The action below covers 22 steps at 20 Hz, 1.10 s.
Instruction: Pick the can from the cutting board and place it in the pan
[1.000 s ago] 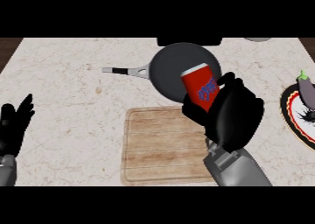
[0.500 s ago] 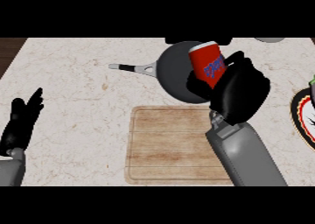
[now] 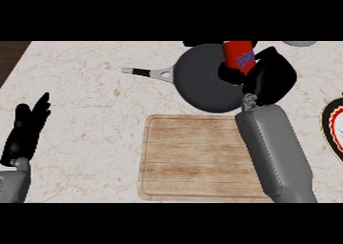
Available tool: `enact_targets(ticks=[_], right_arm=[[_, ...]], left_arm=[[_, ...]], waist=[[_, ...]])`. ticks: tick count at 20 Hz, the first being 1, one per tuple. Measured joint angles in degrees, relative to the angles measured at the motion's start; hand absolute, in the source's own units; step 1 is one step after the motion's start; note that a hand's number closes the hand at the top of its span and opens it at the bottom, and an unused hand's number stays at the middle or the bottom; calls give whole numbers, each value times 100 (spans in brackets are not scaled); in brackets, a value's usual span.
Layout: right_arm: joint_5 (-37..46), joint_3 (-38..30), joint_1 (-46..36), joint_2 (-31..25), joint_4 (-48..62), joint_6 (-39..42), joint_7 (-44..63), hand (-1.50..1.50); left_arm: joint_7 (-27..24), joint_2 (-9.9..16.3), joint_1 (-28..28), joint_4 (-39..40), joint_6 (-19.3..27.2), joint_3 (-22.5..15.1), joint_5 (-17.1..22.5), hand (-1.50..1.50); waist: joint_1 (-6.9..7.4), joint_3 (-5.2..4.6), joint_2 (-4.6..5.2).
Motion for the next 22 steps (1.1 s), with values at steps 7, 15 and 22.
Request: enact_targets(ticks=[7,15,22], right_arm=[[-527,-888,-573,11,1706,-1388,-648,150],[-1609,-1716,-966,22,3049,-2886,-1472,-150],[-2246,-2192,-1309,-8,3820,-3784,-2472,-150]], left_arm=[[63,-28,-120,-13,-16,-14,-13,0],[2,-26,-248,85,-121,-39,-11,0],[-13,-65,-307,105,-104,-54,-43,0]], waist=[[70,3,41],[191,13,106],[266,11,121]])
